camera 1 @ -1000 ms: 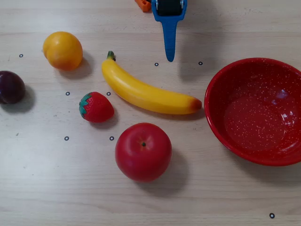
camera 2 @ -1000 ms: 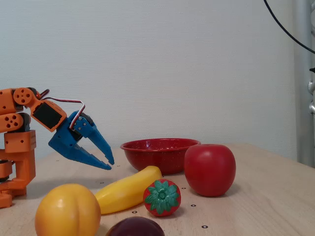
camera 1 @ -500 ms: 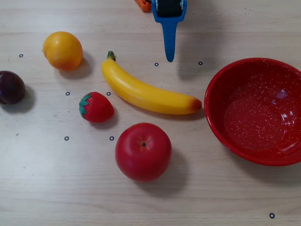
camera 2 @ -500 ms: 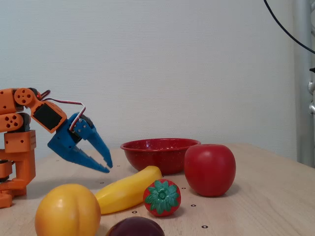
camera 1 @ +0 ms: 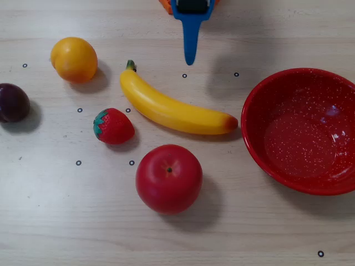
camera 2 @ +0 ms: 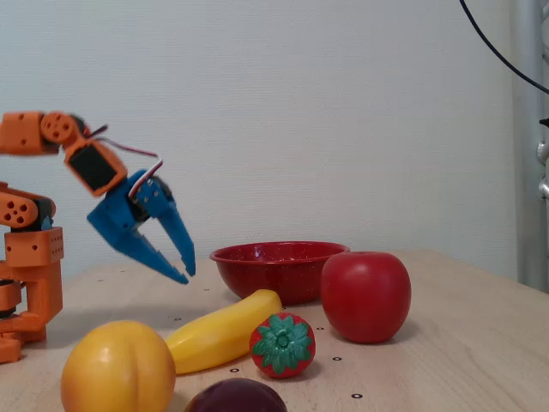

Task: Put plum in the red bowl.

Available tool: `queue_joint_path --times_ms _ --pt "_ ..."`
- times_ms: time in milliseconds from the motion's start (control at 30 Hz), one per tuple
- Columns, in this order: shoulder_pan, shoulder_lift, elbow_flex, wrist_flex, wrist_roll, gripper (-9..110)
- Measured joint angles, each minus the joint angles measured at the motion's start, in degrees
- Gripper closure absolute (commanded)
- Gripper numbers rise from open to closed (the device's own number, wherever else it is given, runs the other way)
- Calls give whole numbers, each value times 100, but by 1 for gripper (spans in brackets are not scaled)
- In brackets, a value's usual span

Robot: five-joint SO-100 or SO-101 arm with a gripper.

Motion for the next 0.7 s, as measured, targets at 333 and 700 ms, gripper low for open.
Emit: queue_joint_path --times_ms 333,700 --pt "-633 -2391 -3085 1301 606 101" --pt "-1749 -5651 -8007 3586 1257 100"
